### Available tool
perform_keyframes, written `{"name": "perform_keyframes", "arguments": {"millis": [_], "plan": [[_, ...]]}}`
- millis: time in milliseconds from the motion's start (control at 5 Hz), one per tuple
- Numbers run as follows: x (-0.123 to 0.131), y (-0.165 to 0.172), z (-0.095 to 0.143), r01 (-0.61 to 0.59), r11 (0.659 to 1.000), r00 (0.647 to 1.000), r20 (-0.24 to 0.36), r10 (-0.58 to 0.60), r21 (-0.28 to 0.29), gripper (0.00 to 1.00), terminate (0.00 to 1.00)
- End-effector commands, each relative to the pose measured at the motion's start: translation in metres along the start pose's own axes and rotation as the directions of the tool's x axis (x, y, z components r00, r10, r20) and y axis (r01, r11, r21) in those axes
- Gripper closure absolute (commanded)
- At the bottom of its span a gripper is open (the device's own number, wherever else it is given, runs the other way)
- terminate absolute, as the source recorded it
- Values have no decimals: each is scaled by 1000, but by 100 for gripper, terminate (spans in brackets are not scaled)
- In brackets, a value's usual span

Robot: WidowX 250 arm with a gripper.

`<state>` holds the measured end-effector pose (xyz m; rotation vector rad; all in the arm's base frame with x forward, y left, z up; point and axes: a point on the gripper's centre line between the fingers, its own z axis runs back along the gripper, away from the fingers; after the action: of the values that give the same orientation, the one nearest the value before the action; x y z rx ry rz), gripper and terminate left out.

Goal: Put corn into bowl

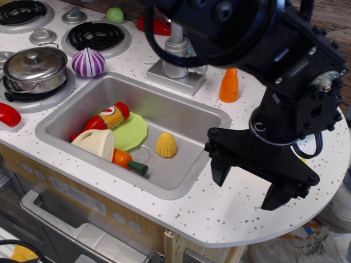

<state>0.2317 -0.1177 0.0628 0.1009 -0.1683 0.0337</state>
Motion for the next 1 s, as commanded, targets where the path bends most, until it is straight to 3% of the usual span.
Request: {"name": "perform_keyframes", "arguments": {"millis": [0,400,600,800], "plan": [[0,0,0,0,1000,1000,0,0,0,0,0],[46,89,8,171,977,985,-22,-169,124,0,0],[70,113,-3,166,974,985,18,-170,153,0,0],[95,128,-36,151,981,978,124,-167,125,0,0]]}}
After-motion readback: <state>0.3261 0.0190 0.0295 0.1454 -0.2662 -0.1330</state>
